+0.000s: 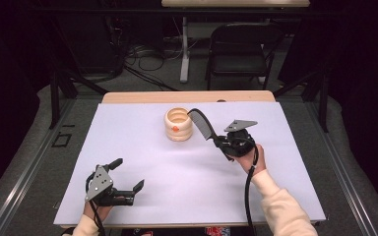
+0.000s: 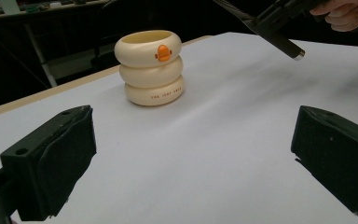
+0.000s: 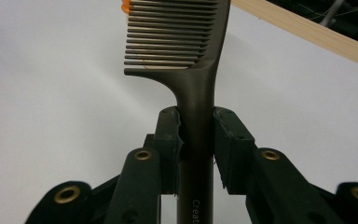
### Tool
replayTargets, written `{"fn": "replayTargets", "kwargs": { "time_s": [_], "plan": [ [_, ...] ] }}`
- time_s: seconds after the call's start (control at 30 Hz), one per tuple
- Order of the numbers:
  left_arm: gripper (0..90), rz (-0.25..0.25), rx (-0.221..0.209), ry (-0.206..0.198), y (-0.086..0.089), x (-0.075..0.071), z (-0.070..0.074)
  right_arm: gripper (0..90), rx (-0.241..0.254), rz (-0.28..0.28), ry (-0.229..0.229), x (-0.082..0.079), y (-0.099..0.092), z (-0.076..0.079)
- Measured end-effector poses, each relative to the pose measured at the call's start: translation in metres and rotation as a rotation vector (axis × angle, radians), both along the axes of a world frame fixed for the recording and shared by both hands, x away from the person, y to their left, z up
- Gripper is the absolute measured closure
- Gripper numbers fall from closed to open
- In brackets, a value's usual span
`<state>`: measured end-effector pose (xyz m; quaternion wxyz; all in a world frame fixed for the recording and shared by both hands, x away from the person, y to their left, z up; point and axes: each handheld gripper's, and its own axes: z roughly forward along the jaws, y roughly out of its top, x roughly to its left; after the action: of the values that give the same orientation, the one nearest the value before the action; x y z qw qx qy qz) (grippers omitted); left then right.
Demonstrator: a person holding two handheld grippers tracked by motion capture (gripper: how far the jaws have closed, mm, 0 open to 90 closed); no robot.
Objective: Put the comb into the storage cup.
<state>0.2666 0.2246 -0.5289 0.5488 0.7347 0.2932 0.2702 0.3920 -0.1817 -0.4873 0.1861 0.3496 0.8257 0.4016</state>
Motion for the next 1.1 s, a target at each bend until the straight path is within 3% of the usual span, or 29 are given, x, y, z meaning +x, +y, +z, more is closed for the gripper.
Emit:
{"fn": "replayTargets", "kwargs": {
  "time_s": [1.1],
  "plan": [
    [0.0,0.002,-0.002,-0.003,0.001,0.000,0.000,72.6,0.046,0.012,-0.053,0.014,0.021,0.017]
  ]
}}
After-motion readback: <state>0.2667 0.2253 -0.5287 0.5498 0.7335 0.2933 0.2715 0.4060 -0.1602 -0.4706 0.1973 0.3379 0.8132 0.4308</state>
